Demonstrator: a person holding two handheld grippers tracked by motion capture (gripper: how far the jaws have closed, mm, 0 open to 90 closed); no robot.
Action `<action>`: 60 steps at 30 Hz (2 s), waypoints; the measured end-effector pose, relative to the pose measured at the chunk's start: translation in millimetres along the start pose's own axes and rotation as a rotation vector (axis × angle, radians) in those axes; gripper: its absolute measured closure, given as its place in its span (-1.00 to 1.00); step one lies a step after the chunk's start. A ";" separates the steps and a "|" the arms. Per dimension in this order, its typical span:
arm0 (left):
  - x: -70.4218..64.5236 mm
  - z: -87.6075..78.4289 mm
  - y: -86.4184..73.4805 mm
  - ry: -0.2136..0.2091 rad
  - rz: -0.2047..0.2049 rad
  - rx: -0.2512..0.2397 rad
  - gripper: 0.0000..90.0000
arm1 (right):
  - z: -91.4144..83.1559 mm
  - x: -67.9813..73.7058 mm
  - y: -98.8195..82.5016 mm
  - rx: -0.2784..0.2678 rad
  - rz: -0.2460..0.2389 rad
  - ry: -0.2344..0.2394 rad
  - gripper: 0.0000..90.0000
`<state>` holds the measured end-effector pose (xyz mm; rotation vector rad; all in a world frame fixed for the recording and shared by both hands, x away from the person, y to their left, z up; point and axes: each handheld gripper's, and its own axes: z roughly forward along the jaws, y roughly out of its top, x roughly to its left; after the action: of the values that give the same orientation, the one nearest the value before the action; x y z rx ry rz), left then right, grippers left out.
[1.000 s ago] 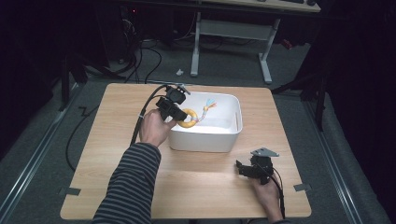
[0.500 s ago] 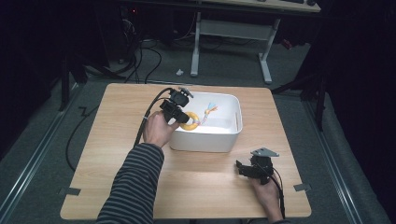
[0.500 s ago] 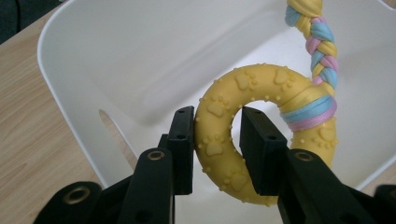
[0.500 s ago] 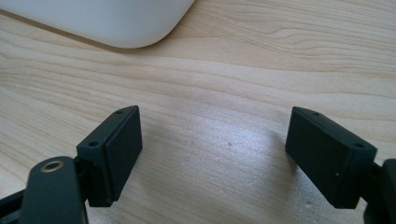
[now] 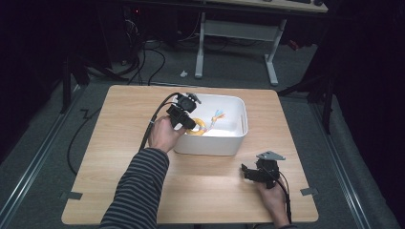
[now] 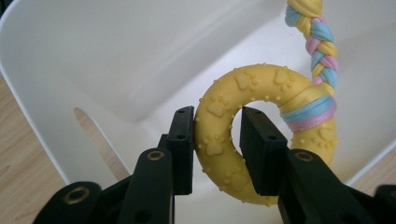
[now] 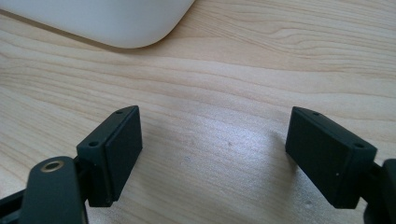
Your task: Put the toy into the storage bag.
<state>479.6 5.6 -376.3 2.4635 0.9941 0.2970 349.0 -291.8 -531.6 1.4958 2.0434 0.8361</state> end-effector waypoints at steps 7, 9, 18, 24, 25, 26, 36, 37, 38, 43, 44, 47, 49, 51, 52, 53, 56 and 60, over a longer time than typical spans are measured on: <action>0.7 -0.2 -0.8 -0.004 -0.009 0.000 0.47 | 0.0 0.0 0.0 0.000 0.000 0.000 -0.58; 1.1 -0.3 -1.0 -0.007 -0.013 0.000 0.46 | 0.0 0.0 0.0 0.000 0.000 0.000 -0.58; -0.6 -2.7 -1.2 -0.015 -0.018 -0.028 0.25 | -0.1 0.0 0.0 0.001 0.000 0.001 -0.58; 3.3 -13.9 -4.7 -0.013 -0.031 -0.065 0.02 | -0.1 0.1 0.0 0.000 -0.001 0.001 -0.58; 4.8 -18.5 -6.6 -0.007 -0.032 -0.076 0.00 | -0.1 0.1 0.0 0.001 0.000 0.001 -0.58; 5.4 -20.8 -7.9 -0.008 -0.034 -0.083 0.00 | -0.1 0.1 0.0 0.001 0.000 0.001 -0.58; 9.8 -41.6 -18.7 0.017 -0.055 -0.152 -0.09 | -0.1 0.1 0.0 0.001 0.000 0.001 -0.58; 10.4 -43.9 -19.9 0.014 -0.061 -0.158 -0.09 | -0.1 0.1 0.0 0.001 0.000 0.001 -0.58; 10.9 -47.8 -22.3 0.019 -0.064 -0.166 -0.08 | -0.1 0.1 0.0 0.001 0.000 0.001 -0.58; 15.1 -57.2 -31.0 0.032 -0.076 -0.184 -0.07 | -0.1 0.1 0.0 0.001 -0.001 0.001 -0.58; 15.1 -57.2 -31.0 0.032 -0.076 -0.184 -0.07 | -0.1 0.1 0.0 0.001 0.000 0.001 -0.58; 18.3 -61.1 -36.4 0.035 -0.085 -0.192 -0.07 | -0.1 0.1 0.0 0.001 -0.001 0.001 -0.58; 20.1 -63.3 -40.9 0.040 -0.091 -0.201 -0.07 | -0.1 0.1 0.0 0.001 -0.001 0.001 -0.58; 22.4 -66.6 -46.0 0.045 -0.096 -0.207 -0.07 | -0.1 0.1 0.0 0.001 -0.001 0.001 -0.58; 23.7 -68.1 -48.3 0.047 -0.099 -0.212 -0.07 | -0.2 0.4 -0.1 0.002 0.002 0.001 -0.58; 25.4 -70.1 -51.0 0.050 -0.104 -0.214 -0.07 | -0.3 0.4 -0.1 0.002 0.002 0.002 -0.58; 30.8 -75.6 -59.4 0.056 -0.122 -0.230 -0.07 | -0.2 0.5 -0.1 0.001 0.000 0.004 -0.58; 34.6 -80.6 -68.5 0.062 -0.135 -0.239 -0.07 | -0.2 0.4 -0.1 0.001 0.000 0.004 -0.58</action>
<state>434.3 100.2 -339.3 2.1737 1.0782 0.4240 348.6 -291.5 -531.5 1.4956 2.0467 0.8384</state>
